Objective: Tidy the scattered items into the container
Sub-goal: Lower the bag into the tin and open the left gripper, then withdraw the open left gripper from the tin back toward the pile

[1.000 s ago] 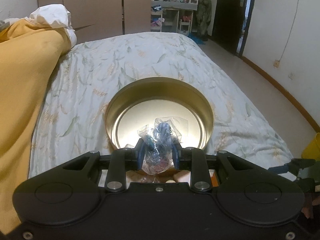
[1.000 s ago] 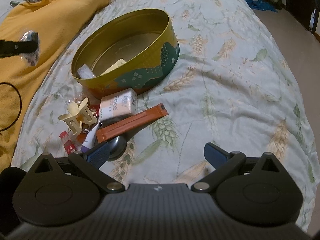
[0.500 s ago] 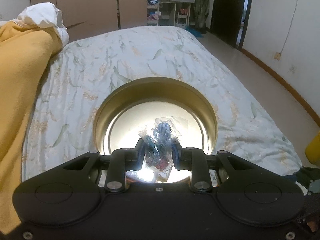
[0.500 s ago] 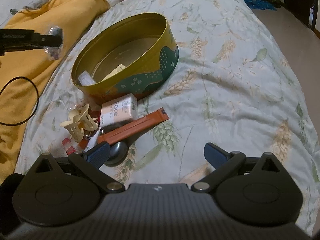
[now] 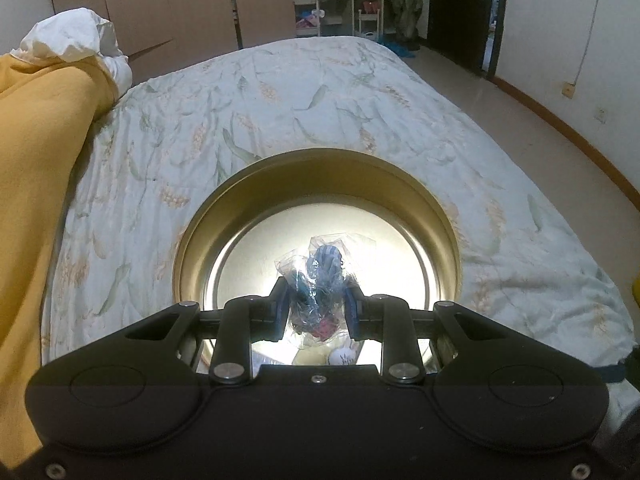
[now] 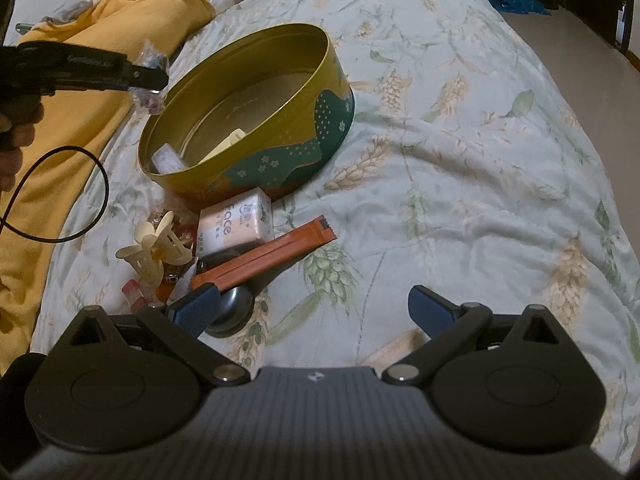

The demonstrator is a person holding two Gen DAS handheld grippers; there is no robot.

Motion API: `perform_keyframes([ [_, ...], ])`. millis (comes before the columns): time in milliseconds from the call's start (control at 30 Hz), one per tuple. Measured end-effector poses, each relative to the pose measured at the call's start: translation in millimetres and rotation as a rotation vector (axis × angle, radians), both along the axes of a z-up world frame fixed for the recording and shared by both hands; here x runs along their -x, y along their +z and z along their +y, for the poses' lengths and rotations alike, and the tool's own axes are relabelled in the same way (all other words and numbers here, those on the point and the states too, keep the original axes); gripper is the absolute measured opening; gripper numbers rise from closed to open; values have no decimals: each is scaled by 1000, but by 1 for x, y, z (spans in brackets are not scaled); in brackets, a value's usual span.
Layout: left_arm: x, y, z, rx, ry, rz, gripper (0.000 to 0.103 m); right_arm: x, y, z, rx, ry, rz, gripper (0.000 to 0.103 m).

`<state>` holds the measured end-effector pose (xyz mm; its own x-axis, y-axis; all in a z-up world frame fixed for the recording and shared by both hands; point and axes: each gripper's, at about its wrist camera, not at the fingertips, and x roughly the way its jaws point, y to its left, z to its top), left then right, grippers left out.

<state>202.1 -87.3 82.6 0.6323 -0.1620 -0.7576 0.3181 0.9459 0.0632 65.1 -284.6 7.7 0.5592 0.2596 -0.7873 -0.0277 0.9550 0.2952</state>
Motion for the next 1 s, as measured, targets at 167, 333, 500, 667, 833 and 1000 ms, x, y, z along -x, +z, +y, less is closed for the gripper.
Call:
perform_keyframes([
  [167,-14,-10,-1,3,35,15,26,-1,-1,1,1,1,3,103],
  [333,-17,-16,7,23,86,-1,67,-1,-2,1,1,0,3,103],
  [500,-4,-7,28,105,114,-58,95,-2,-2,0,1,2,4,103],
  [667,11,-6,46,117,94,-42,95,-2,-3,1,5,7,9,103],
  [833,32,-14,64,98,97,-33,95,-1,-4,2,9,7,6,103],
  [1000,54,-22,83,112,128,-18,95,-1,-4,3,12,9,5,103],
])
